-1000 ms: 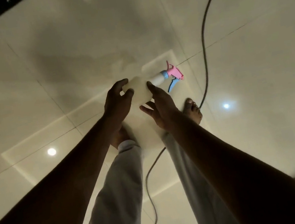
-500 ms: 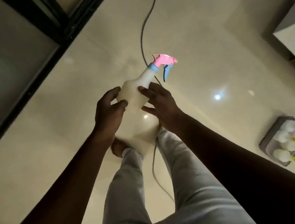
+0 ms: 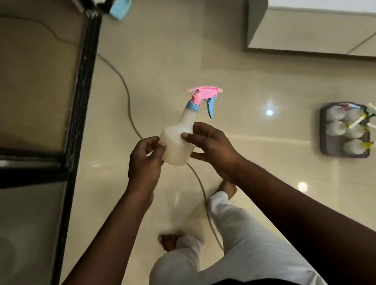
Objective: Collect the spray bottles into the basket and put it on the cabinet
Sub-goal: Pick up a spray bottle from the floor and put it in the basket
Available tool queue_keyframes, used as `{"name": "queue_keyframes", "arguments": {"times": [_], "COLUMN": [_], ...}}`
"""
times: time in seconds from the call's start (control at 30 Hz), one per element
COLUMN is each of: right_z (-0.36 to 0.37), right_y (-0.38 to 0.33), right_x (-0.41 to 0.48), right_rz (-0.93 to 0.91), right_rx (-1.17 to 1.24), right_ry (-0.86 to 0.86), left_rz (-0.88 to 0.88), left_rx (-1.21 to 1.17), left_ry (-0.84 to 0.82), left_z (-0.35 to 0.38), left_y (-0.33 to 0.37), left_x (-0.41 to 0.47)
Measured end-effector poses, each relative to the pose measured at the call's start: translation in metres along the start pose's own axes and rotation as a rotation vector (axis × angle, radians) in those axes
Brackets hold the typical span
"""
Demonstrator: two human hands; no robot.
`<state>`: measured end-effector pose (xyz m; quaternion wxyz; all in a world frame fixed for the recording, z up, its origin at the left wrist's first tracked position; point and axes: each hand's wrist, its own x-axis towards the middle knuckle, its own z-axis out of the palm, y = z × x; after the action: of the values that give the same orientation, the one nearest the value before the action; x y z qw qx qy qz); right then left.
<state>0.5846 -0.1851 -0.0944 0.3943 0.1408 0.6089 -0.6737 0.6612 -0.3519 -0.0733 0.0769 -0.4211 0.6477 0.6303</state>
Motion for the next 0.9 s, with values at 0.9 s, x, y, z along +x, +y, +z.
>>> {"name": "queue_keyframes", "arguments": {"times": [0.9], "right_z": [-0.333], "right_y": [-0.155], "right_x": [-0.05], "right_rz": [-0.156], "right_rx": [0.452], "right_ry": [0.719], "left_rz": [0.171], "left_rx": [0.701], "left_ry": [-0.772], "left_z": [0.42], "left_y": [0.21], "left_x": [0.044]}}
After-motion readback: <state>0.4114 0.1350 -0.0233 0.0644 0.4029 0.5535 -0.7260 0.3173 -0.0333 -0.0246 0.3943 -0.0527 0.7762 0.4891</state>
